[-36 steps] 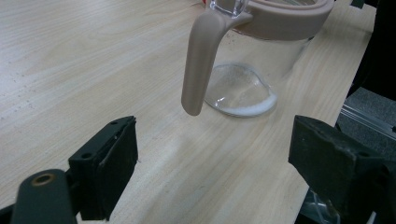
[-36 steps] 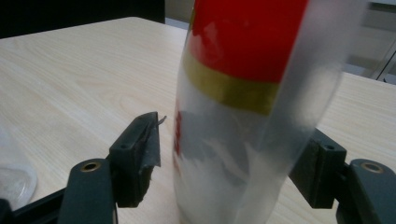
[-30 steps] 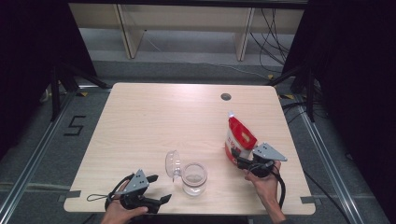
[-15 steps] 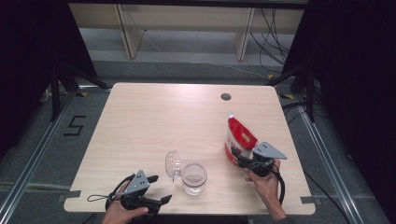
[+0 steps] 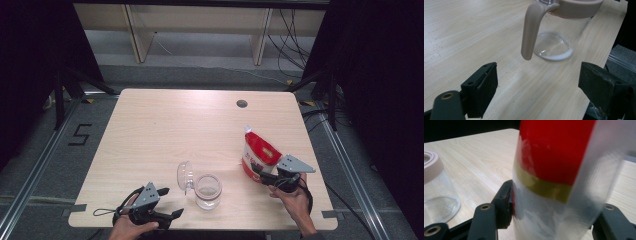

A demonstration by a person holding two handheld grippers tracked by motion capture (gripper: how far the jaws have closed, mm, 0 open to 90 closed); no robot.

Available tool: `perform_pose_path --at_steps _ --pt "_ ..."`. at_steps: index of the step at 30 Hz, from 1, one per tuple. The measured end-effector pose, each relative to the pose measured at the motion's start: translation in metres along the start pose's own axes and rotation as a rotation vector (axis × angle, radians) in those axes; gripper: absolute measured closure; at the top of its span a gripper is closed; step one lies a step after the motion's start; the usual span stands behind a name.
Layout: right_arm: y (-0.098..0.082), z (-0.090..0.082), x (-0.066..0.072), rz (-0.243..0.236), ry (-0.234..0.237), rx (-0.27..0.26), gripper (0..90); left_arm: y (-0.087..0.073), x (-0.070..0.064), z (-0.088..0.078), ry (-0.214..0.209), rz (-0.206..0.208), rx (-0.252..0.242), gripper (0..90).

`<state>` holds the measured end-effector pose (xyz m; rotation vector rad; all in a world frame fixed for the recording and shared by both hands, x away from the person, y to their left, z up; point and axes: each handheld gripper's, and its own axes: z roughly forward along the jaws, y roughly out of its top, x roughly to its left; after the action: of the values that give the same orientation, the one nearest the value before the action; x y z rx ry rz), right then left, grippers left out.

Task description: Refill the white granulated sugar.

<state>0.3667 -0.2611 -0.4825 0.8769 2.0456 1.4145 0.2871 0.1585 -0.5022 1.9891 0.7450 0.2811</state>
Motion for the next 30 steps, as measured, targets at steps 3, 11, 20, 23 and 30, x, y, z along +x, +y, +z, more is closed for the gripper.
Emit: perform_pose_path --at_steps 3,11,20,23,30 --pt "-0.002 -0.001 0.002 0.019 -0.007 0.006 44.2 0.0 -0.002 0.001 -0.003 -0.013 -0.01 15.6" --pt "-0.005 0.0 0.008 0.037 -0.037 -0.025 35.5 0.0 0.0 0.001 -0.01 -0.003 0.003 15.6" --pt "-0.009 0.008 0.012 0.085 -0.09 -0.086 16.0 -0.001 -0.001 0.001 -0.008 -0.025 0.0 15.6" --pt "-0.009 0.01 0.009 0.046 -0.081 -0.107 16.3 -0.001 -0.002 0.002 -0.002 -0.006 -0.011 15.6" --pt "-0.012 0.013 0.011 0.059 -0.101 -0.138 23.0 -0.001 -0.003 0.004 -0.003 -0.031 -0.014 15.6"
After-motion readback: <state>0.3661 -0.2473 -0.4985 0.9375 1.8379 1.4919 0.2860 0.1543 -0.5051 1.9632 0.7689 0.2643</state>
